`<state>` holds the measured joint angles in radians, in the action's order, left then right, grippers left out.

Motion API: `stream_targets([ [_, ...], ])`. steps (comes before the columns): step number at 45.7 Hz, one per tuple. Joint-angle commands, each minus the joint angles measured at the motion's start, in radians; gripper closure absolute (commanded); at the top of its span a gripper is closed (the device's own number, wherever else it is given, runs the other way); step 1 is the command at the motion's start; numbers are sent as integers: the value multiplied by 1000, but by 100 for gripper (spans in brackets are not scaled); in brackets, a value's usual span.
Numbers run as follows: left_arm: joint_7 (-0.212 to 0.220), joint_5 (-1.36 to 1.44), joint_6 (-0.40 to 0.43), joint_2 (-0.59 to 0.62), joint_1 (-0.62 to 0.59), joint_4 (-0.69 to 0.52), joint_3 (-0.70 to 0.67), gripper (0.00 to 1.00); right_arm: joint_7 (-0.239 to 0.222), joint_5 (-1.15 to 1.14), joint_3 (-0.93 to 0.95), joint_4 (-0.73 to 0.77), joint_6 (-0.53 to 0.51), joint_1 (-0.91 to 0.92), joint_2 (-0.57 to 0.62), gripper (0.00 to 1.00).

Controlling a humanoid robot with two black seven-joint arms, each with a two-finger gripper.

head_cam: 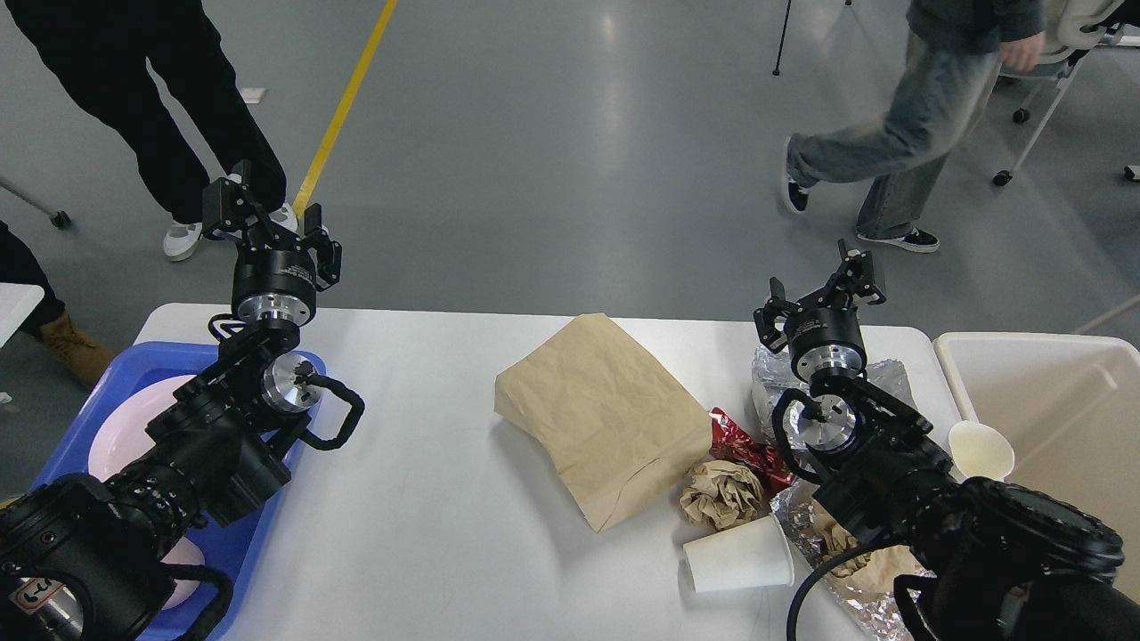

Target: Tidy desktop

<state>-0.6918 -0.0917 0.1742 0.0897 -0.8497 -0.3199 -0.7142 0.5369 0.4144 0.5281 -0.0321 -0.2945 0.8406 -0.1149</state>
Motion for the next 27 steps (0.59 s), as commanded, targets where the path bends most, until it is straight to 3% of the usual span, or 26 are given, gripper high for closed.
stream_targets([
  [1, -2, -2, 31, -2, 4, 38, -5, 3, 0, 0, 0, 0, 0, 0, 0, 0],
  [27, -2, -6, 33, 21, 8, 39, -13, 3, 0, 0, 1, 0, -2, 0, 0, 0],
])
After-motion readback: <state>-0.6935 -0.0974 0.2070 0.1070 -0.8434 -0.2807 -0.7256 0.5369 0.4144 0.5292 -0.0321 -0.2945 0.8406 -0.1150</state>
